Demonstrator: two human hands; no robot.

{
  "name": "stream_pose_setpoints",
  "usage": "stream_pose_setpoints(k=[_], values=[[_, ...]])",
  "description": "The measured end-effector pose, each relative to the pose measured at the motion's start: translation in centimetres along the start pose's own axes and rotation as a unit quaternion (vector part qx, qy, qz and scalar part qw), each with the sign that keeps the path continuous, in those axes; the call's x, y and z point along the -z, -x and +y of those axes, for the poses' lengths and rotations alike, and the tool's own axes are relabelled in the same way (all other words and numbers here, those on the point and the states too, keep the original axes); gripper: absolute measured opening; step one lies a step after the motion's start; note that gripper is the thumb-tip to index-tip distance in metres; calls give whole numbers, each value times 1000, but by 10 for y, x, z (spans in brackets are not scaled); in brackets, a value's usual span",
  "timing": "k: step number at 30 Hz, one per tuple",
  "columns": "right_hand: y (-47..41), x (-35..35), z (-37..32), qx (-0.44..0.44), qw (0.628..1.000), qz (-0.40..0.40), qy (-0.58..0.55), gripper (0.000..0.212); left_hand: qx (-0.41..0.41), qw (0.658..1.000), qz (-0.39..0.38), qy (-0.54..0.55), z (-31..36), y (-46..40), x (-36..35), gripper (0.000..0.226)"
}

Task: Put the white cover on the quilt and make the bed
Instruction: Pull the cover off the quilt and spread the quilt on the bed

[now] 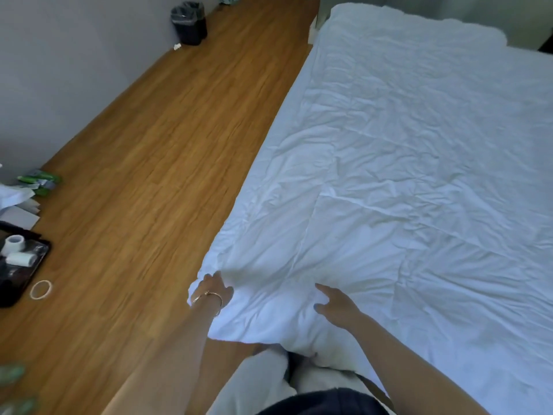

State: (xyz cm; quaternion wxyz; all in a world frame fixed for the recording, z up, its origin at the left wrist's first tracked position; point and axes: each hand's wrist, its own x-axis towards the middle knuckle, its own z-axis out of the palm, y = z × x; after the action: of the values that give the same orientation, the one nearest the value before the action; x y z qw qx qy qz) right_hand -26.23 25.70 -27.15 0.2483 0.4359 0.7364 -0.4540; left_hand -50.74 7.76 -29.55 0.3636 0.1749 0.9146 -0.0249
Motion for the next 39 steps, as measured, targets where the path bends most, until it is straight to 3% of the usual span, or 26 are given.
stream_pose_setpoints(k=[3,9,11,13,17,21,22,24,26,29,33,36,39], values=[[12,-23,6,-5,999,-23,-45,63,-23,988,-50,141,13,40,-29,60],[17,-63,-16,0,997,-56,-60,75,-146,968,-199,-32,5,98,-77,63],[8,-62,-31,16,997,-53,-55,74,-131,978,-165,3,0,91,-67,58],[0,-57,-46,22,997,-37,-60,70,-81,985,-96,116,-3,76,-54,56],[-3,-51,-61,0,996,-1,-86,62,-6,966,50,254,-10,33,-28,69],[5,-50,-58,-35,996,-1,-80,62,62,928,28,366,-7,-3,-13,100],[6,-46,-57,-35,997,-1,-72,62,82,926,11,370,-5,-7,-9,102],[5,-37,-54,-38,997,1,-66,63,97,953,-2,286,0,-9,0,98],[5,-26,-48,-34,997,11,-67,64,83,976,40,198,10,-1,4,83],[0,-7,-38,3,997,36,-64,66,82,965,134,212,33,26,-5,74],[-7,22,-14,65,997,24,-46,66,134,931,202,274,59,58,-24,68],[-2,51,15,109,994,0,-24,66,143,924,179,306,87,84,-31,60],[15,82,39,107,990,-21,-85,61,32,956,107,270,138,120,-38,44]])
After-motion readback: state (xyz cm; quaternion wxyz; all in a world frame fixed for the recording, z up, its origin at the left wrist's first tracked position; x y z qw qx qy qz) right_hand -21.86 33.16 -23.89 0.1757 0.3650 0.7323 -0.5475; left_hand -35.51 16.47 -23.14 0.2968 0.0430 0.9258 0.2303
